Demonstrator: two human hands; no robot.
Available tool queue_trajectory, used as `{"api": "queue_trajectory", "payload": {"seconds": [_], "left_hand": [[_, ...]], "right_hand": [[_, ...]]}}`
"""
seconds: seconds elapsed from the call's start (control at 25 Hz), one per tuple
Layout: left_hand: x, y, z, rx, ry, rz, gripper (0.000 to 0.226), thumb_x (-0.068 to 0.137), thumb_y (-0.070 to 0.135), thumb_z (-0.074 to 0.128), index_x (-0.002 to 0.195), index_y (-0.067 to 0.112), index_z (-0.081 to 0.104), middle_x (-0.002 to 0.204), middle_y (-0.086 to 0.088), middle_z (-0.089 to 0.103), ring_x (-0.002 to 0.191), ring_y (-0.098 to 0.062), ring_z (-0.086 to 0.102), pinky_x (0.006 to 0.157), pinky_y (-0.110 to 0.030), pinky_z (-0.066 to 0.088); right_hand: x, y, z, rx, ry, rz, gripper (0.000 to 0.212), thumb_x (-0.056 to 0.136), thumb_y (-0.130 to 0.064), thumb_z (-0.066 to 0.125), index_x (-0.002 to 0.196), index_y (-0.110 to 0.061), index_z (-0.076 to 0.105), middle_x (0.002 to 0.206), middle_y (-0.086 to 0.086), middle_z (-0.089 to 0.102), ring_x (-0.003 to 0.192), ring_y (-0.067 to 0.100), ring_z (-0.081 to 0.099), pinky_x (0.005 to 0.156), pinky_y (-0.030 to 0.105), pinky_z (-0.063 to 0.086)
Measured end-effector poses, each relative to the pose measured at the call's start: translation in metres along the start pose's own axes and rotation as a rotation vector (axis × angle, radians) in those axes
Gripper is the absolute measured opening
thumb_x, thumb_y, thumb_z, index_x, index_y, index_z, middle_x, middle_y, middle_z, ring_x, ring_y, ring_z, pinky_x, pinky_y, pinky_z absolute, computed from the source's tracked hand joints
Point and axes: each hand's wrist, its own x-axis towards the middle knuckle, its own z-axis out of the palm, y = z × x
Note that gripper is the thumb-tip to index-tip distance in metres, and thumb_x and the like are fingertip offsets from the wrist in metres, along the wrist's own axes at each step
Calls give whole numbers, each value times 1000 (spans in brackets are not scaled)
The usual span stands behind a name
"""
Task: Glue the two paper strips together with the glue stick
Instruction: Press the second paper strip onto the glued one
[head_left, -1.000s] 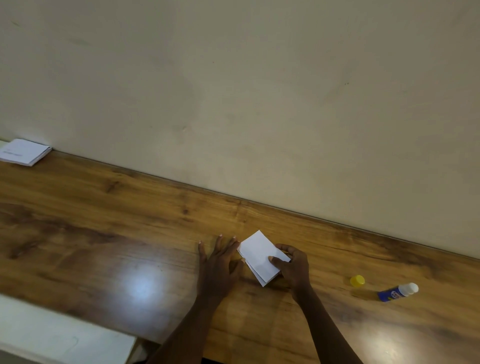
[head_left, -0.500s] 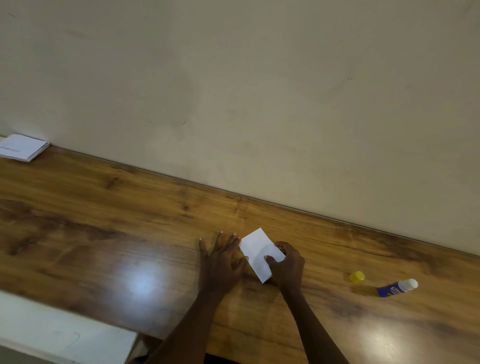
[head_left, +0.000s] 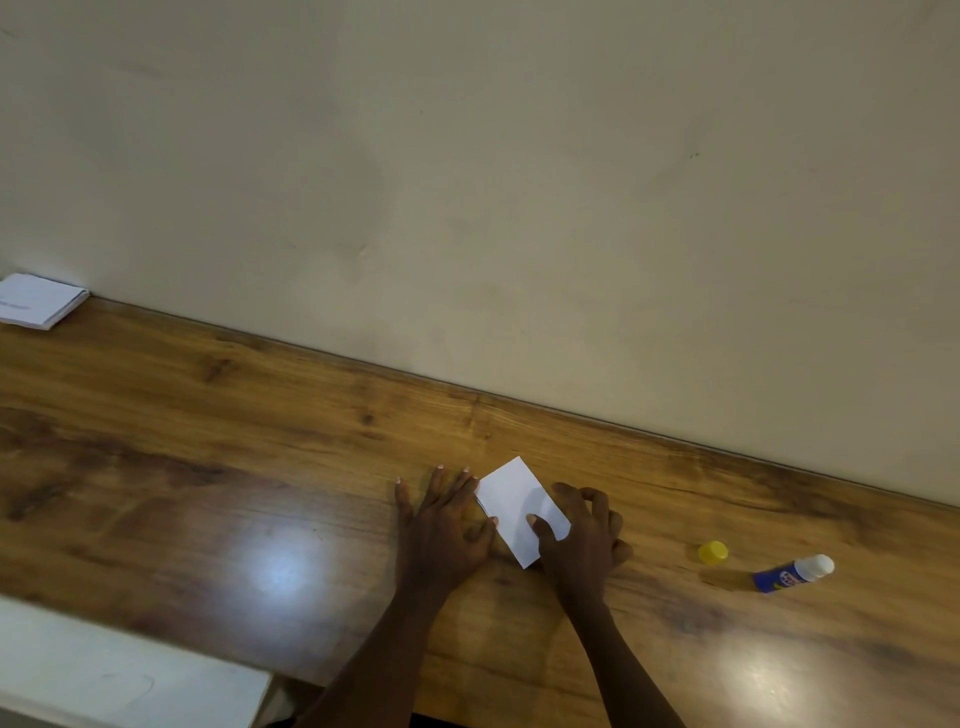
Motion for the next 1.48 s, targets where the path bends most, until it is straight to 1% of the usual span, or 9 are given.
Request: {"api": "queue_trajectory", "payload": {"seconds": [0.12, 0.2, 0.28, 0.36, 0.48, 0.64, 0.8, 1.12, 1.48], "left_hand": [[0, 0, 0, 2, 2, 6, 63, 84, 59, 34, 140, 32, 23, 152, 10, 23, 144, -14, 5, 106, -49, -23], [0, 0, -1, 3, 4, 10, 63, 84, 59, 33, 140, 31, 23, 152, 9, 23, 144, -15, 5, 105, -48, -24], [0, 0, 0, 13, 3, 19, 63, 85, 58, 33, 140, 30, 22, 152, 9, 23, 143, -14, 5, 106, -48, -23], [0, -1, 1, 7, 6, 22, 62, 85, 56, 33, 140, 29, 23, 152, 8, 25, 143, -14, 5, 107, -47, -21], [1, -1, 2, 17, 1, 17, 64, 84, 57, 33, 141, 29, 22, 152, 8, 25, 143, -15, 6, 105, -47, -23], [1, -1, 3, 15, -4, 22, 64, 83, 58, 34, 140, 32, 21, 152, 9, 23, 144, -17, 6, 105, -49, -24], [2, 0, 3, 34, -6, 34, 60, 84, 58, 32, 139, 34, 24, 153, 10, 21, 144, -16, 5, 104, -49, -25], [2, 3, 4, 14, 23, 21, 60, 83, 56, 38, 137, 33, 31, 151, 9, 27, 143, -17, 10, 109, -50, -18], [2, 5, 3, 0, 15, 21, 60, 83, 57, 39, 137, 33, 30, 151, 9, 26, 143, -17, 8, 107, -49, -20]], "right_hand": [[2, -4, 1, -92, -30, -67, 44, 78, -27, 62, 120, -28, 49, 135, 7, 39, 122, 28, 31, 99, 45, 25], [6, -8, 3, -256, -164, -214, 51, 81, -27, 58, 126, -37, 39, 143, 4, 27, 126, 27, 24, 101, 47, 24], [10, -12, 6, -389, -352, -405, 53, 81, -39, 55, 127, -48, 31, 147, 3, 14, 129, 27, 15, 103, 50, 19], [11, -12, 10, -472, -440, -500, 50, 82, -50, 49, 127, -53, 27, 149, 3, 9, 131, 28, 12, 103, 52, 16], [17, -6, 9, -506, -438, -479, 56, 82, -49, 49, 129, -53, 19, 149, 6, 6, 130, 31, 13, 102, 53, 18], [40, -3, -8, -514, -392, -325, 62, 82, -38, 53, 134, -45, 19, 146, 7, 9, 126, 31, 18, 101, 49, 24], [49, -7, -15, -574, -448, -363, 66, 79, -45, 56, 134, -44, 19, 145, 7, 12, 129, 32, 17, 103, 50, 22], [19, 36, -38, -480, -264, -333, 38, 85, -42, 48, 123, -40, 45, 144, 0, 20, 127, 23, 18, 98, 45, 22], [-36, 34, -27, -464, -375, -472, 44, 82, -39, 39, 125, -44, 33, 151, -6, 6, 132, 25, 12, 102, 48, 18]]}}
